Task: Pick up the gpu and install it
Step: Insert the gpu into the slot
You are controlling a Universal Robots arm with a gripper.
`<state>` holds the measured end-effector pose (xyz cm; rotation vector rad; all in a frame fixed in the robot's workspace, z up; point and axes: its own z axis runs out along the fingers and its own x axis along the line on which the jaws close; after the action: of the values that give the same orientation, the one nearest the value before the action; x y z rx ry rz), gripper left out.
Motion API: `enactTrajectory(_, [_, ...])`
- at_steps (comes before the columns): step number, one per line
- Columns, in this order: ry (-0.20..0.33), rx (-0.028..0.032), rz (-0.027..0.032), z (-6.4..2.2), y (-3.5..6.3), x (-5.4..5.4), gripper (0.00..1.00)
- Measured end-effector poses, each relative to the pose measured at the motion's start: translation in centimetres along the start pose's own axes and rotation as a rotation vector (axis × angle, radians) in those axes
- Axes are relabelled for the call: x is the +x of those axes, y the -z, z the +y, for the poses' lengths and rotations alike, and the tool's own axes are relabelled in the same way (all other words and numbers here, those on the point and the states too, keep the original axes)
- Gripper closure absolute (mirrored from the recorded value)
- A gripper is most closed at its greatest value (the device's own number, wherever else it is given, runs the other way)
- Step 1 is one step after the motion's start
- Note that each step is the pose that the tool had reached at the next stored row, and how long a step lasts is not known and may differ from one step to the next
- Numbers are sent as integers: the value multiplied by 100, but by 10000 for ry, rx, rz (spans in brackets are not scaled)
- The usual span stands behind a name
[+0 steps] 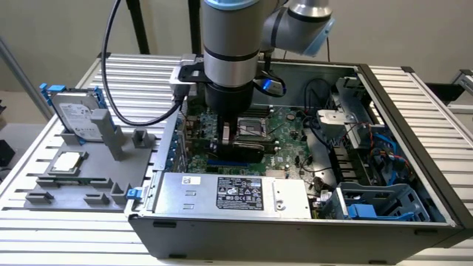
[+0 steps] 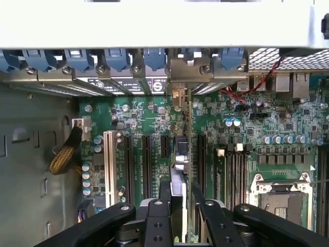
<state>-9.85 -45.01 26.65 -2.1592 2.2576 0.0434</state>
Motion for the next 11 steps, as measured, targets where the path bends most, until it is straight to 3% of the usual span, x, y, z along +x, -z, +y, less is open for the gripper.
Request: enactTrajectory(11, [4,-18,-10,-2,-58,-1,100])
